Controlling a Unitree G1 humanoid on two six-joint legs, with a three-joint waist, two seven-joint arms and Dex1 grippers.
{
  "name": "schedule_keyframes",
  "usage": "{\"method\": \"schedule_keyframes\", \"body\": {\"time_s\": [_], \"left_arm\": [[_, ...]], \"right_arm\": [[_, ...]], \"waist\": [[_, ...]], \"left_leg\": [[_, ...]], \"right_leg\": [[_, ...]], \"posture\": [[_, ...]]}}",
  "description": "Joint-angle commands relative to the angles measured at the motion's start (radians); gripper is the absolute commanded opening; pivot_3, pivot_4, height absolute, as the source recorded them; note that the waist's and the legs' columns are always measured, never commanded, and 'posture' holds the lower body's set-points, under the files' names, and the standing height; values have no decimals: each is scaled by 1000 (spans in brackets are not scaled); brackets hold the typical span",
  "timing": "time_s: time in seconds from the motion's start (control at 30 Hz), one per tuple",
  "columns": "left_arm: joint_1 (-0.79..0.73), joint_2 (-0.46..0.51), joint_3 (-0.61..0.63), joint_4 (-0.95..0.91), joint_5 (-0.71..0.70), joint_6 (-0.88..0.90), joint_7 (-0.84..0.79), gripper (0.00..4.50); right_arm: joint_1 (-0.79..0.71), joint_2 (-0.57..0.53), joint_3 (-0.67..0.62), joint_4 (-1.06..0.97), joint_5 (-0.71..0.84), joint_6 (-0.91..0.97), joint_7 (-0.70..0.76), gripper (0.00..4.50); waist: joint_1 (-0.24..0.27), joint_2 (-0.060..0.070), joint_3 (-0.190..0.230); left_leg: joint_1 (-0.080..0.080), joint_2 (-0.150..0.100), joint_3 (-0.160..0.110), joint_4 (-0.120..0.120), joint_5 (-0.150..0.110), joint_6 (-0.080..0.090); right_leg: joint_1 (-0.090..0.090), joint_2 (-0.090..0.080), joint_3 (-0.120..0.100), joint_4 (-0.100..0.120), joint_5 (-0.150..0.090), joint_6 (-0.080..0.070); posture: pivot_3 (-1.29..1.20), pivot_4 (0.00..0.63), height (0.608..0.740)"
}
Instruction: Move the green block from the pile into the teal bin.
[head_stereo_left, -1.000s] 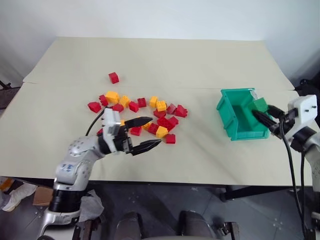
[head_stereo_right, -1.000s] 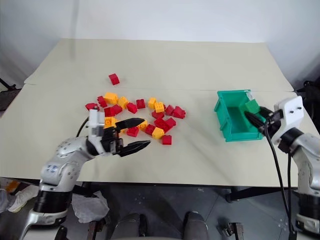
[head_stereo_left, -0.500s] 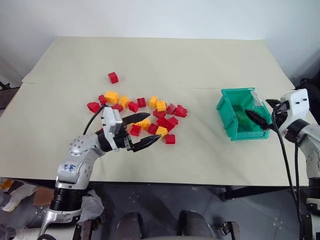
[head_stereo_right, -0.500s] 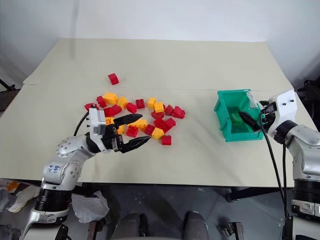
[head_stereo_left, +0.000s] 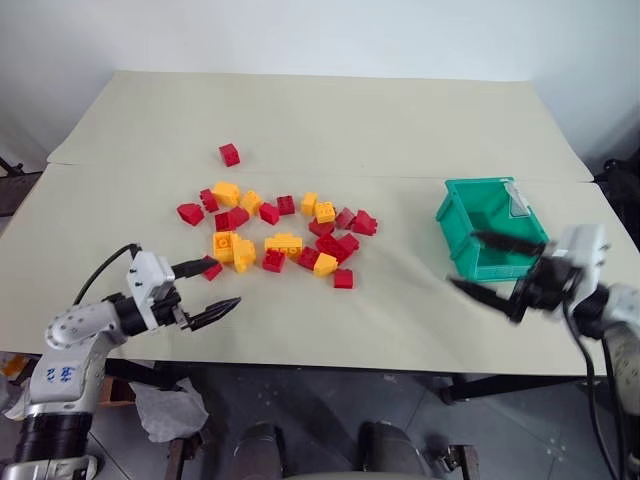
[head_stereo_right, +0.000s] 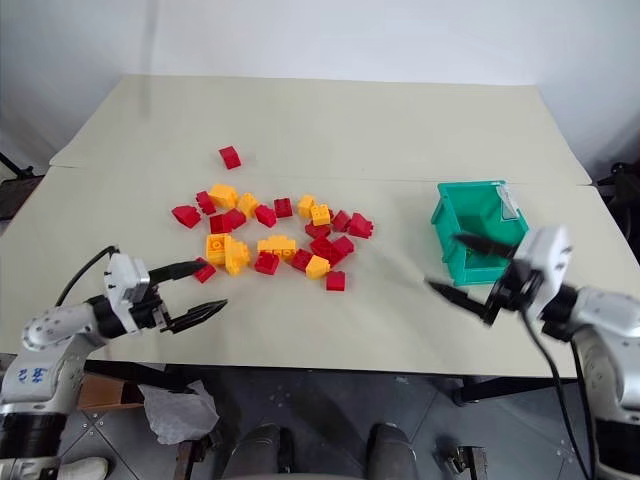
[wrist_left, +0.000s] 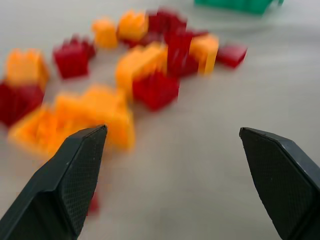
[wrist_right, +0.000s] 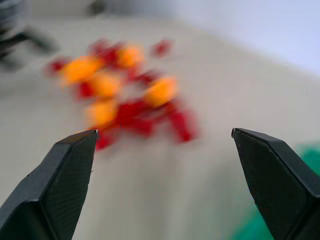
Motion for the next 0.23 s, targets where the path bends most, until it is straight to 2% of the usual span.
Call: {"method": "schedule_keyframes", "body": {"time_s": [0.03, 0.23], "left_arm": [[55, 5, 70, -44, 4, -61, 27, 4500], [121, -4, 112, -98, 6, -84, 90, 4500]], "right_arm": [[17, 3, 17, 11, -36, -90, 52, 4462], [41, 39, 21, 77, -74, -205, 55, 4462]], "waist": [[-2, 0, 0], [-9, 0, 0]], "left_leg": [[0, 0, 0, 1, 0, 0], [1, 1, 0, 1, 0, 0]], "right_leg": [[0, 0, 0, 0, 0, 0], [0, 0, 0, 1, 0, 0]], "posture": [[0, 150, 740], [0, 150, 740]]}}
